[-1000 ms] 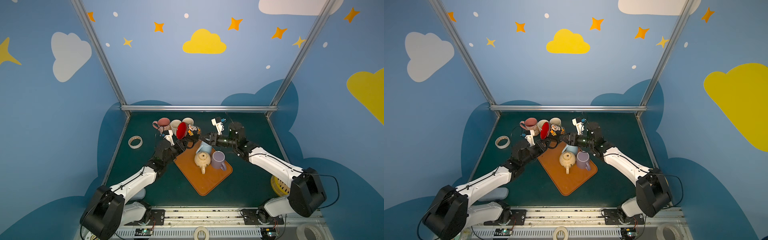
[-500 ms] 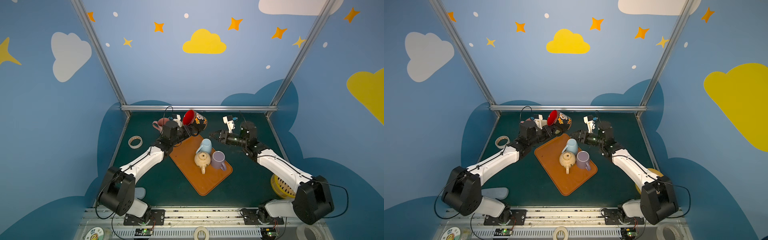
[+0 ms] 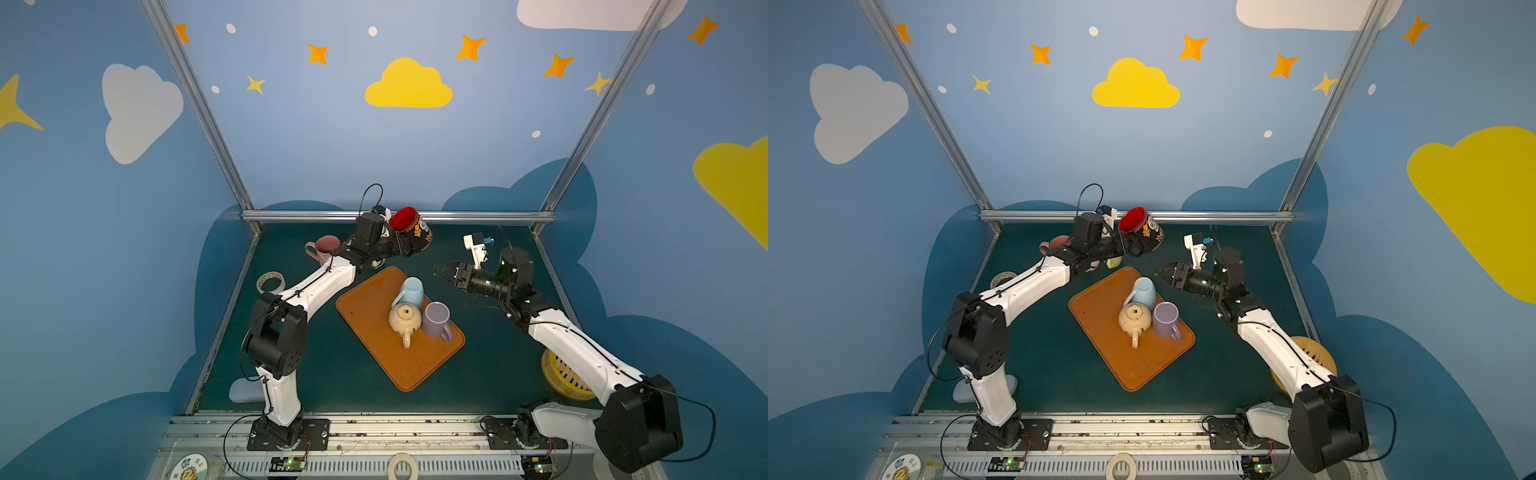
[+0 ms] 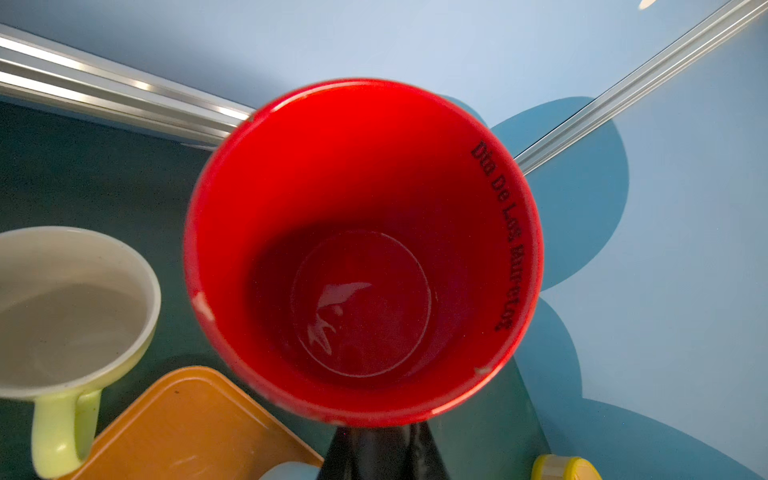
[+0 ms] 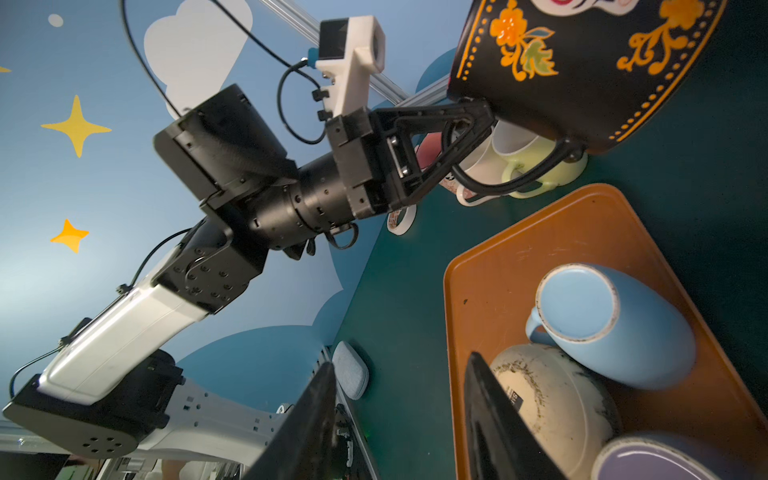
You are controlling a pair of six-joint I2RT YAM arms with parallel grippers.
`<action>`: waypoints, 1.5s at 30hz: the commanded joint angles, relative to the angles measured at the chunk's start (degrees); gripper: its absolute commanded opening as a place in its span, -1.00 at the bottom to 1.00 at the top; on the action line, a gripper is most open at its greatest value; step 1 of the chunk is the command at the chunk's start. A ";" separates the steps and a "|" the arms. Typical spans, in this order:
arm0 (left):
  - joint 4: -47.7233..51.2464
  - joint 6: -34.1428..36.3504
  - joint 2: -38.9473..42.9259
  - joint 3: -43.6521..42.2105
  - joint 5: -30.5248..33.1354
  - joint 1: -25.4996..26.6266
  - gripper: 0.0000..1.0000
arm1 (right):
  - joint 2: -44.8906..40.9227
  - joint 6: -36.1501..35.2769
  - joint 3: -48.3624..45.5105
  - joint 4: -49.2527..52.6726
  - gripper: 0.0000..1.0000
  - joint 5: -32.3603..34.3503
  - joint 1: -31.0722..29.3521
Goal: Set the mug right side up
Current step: 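Carry the black mug toward the light green mug while the right gripper withdraws, then lower the black mug onto the table beside the light green mug with the left gripper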
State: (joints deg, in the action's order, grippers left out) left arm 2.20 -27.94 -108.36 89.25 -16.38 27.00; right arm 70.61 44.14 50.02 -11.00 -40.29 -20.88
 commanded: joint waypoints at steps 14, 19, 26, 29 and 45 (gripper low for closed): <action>4.66 16.64 -19.18 29.44 2.09 -0.32 -0.93 | -1.84 0.33 -2.67 0.69 -0.11 -2.92 4.17; 7.25 22.36 -23.06 34.08 6.98 0.91 -0.93 | 0.02 0.98 -2.86 -0.47 -0.11 -3.23 4.36; 9.39 25.23 -26.06 36.61 14.09 2.78 -0.93 | 1.51 1.57 -3.25 -1.67 -0.12 -3.46 4.36; 9.93 26.37 -27.05 37.00 18.47 4.08 -0.93 | 1.65 1.64 -3.58 -2.03 -0.12 -3.39 4.28; 17.98 23.59 -31.83 43.20 30.50 5.94 -0.93 | 2.81 3.91 -4.75 -5.28 -0.12 -5.10 4.45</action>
State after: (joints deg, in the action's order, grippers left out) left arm 23.57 -3.09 -141.99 129.40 8.73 33.15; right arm 72.64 47.00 46.13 -13.58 -43.99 -16.62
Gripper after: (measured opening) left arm 0.171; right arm 0.439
